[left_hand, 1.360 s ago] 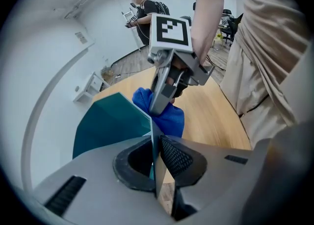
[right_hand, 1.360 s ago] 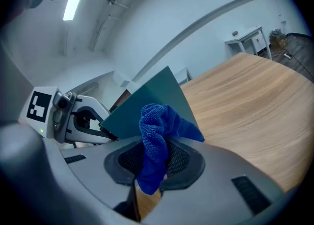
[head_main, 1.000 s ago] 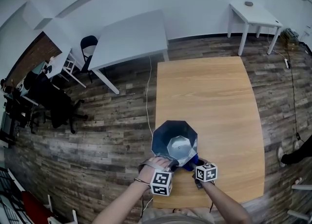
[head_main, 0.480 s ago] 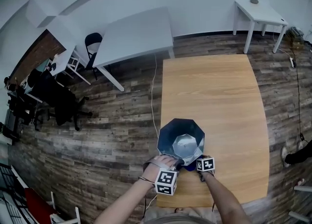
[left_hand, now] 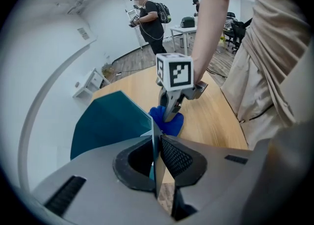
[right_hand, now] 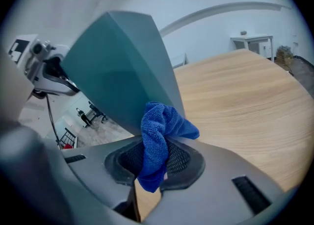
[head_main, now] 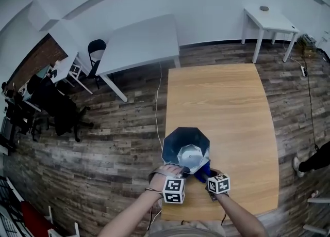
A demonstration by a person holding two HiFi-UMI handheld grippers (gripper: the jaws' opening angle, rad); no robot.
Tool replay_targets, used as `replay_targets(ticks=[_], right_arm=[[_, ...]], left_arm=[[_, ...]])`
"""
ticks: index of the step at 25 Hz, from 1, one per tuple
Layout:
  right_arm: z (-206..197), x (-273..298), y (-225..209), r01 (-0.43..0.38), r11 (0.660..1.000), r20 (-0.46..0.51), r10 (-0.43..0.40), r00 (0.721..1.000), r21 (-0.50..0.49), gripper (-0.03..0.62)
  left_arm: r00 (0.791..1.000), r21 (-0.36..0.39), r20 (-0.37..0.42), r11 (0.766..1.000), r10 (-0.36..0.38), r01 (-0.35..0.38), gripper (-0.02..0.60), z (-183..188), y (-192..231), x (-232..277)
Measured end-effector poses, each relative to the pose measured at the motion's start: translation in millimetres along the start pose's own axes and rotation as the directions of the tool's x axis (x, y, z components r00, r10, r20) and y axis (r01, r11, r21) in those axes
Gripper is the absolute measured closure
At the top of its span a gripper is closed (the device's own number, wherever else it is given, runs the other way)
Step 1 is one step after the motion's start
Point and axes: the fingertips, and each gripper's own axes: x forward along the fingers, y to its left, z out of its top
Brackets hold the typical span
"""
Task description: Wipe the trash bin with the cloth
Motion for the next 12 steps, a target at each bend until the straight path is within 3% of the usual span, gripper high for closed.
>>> replay_targets(ticks=[6,12], right_arm=[[41.3,-69.2,41.1,-0.081,0.997,0.153,0.081,0.985,-0.001,0.514],[74.3,-109.2,78.9,-0.152,0.988,0.242,0.157,0.957,-0.041,0.514]], left_arm=[[0.999,-0.1,-0.033,0.995,0.009,-0.012,0.54,9.4,6.8,4.1],[0.999,-0.176,-0.049,0.984,0.001,-0.01,0.541,23.7,9.1,8.5]])
